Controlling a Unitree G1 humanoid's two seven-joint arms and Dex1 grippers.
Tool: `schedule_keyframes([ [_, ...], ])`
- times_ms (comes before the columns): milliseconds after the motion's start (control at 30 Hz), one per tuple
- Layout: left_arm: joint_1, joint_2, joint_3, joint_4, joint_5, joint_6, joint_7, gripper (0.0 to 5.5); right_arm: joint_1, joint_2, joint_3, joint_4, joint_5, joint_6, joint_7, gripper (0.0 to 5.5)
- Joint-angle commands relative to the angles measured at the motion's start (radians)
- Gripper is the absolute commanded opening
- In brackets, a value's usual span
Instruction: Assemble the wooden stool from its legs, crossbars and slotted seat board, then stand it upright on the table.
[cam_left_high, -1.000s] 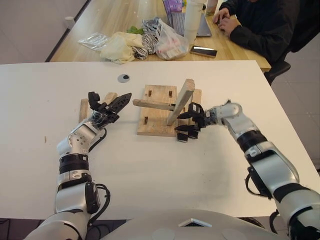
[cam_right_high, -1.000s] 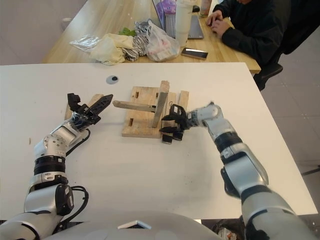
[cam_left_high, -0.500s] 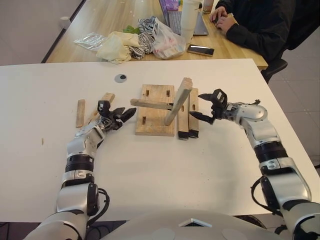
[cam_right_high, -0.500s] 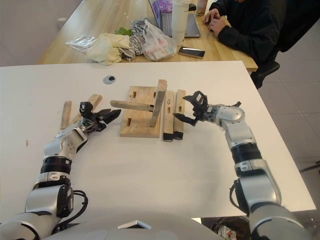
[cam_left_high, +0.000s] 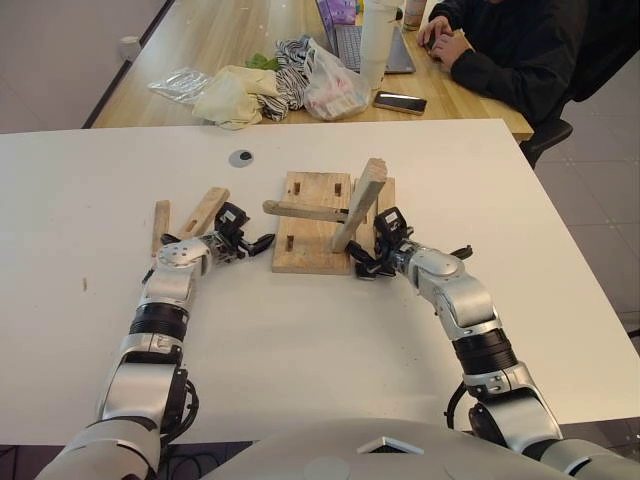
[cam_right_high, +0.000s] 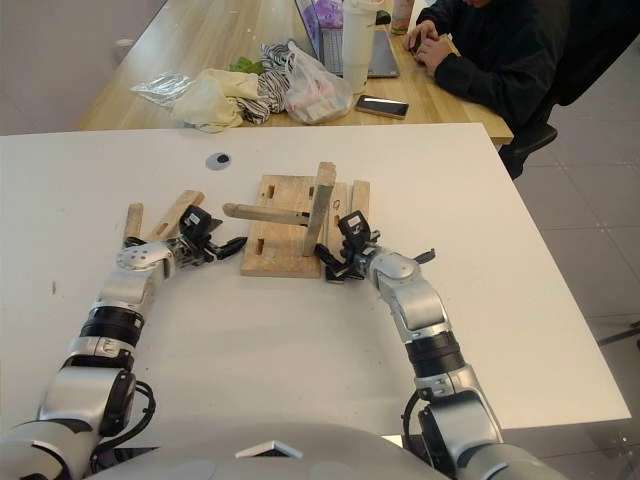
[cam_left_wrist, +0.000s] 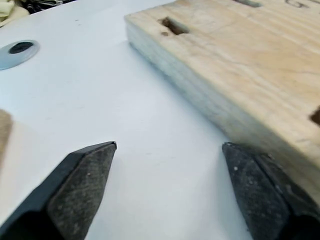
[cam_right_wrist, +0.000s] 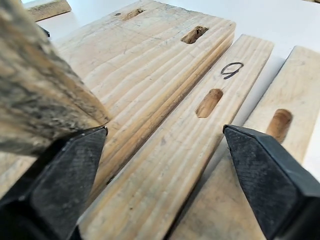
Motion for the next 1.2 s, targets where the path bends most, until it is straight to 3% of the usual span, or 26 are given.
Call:
schedule_keyframes([
  [33, -0.065, 0.047, 0.057, -0.005, -0.012, 0.001, 0.030, 3.90, 0.006, -0.019, 0.012, 0.018, 0.004, 0.193, 0.000, 3.50],
  [267, -0.060, 0.045, 0.108, -0.092, -0.043, 0.052, 0.051, 3.90, -0.053, -0.106, 0.014, 0.030, -0.011, 0.323, 0.026, 2.52],
  [400, -0.029, 0.029, 0.111, -0.151, -0.055, 0.080, 0.063, 3.90, -0.035, -0.169, 0.045, -0.011, -0.016, 0.346, 0.061, 2.25],
  [900, -0.030, 0.024, 0.115, -0.153, -0.068, 0.111, 0.061, 3.90, 0.005, -0.319, -0.023, -0.052, 0.006, 0.300, 0.113, 4.41],
  [967, -0.029, 0.022, 0.114, -0.154, -0.071, 0.112, 0.062, 3.90, -0.001, -0.301, -0.012, -0.054, 0.007, 0.294, 0.112, 4.41],
  [1200, -0.050, 0.011, 0.135, -0.188, -0.097, 0.088, 0.064, 3.90, 0.006, -0.282, 0.023, -0.048, -0.035, 0.229, 0.060, 3.51],
])
